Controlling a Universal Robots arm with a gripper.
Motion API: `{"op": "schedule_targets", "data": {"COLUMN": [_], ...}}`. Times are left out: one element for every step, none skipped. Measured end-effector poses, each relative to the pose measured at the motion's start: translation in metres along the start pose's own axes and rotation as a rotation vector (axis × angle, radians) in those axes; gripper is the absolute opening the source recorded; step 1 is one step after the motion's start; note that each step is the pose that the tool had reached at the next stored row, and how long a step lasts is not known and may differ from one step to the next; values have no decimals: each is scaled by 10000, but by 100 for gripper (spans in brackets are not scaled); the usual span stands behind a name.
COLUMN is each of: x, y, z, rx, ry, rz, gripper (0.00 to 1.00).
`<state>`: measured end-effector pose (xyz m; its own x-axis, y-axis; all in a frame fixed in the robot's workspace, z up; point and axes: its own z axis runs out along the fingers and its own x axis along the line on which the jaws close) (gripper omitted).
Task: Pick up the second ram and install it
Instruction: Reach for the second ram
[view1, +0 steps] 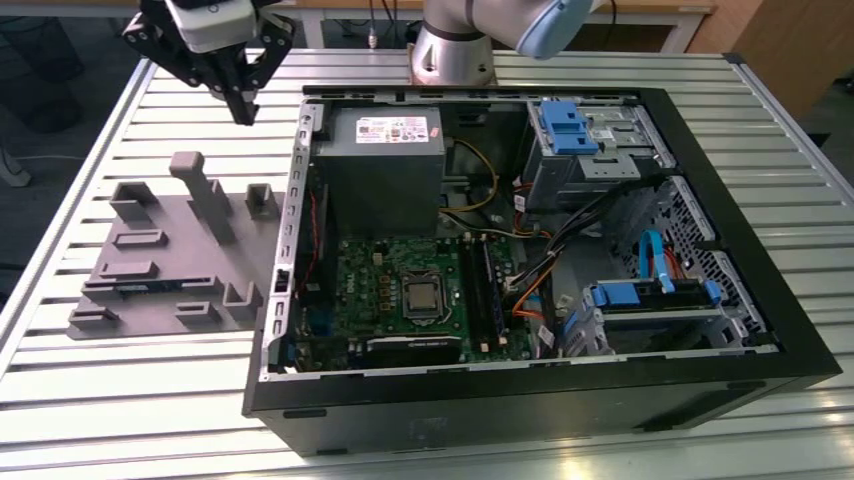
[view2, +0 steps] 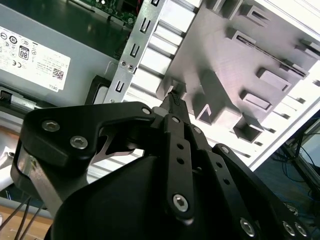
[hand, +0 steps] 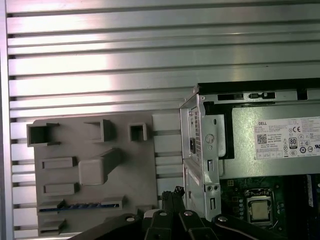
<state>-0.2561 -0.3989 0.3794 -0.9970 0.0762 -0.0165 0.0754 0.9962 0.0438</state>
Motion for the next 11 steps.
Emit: {"op": "schedule_targets", "data": {"x": [5,10,15,19,24,29,33,38,43,48,53], "y": [0,-1,-1,-2,-2,-3,-3,-3,-4,-4,-5], "z": [1,2,3,4,6,8,9,10,11,12,14], "rx": [1,1,1,2,1,1,2,2,2,3,2], "ry": [2,4,5,8,10,12,15,16,18,20,21], "rz": [0,0,0,0,1,1,1,1,0,1,1], "gripper": [11,11,11,11,11,11,11,11,11,11,11]}}
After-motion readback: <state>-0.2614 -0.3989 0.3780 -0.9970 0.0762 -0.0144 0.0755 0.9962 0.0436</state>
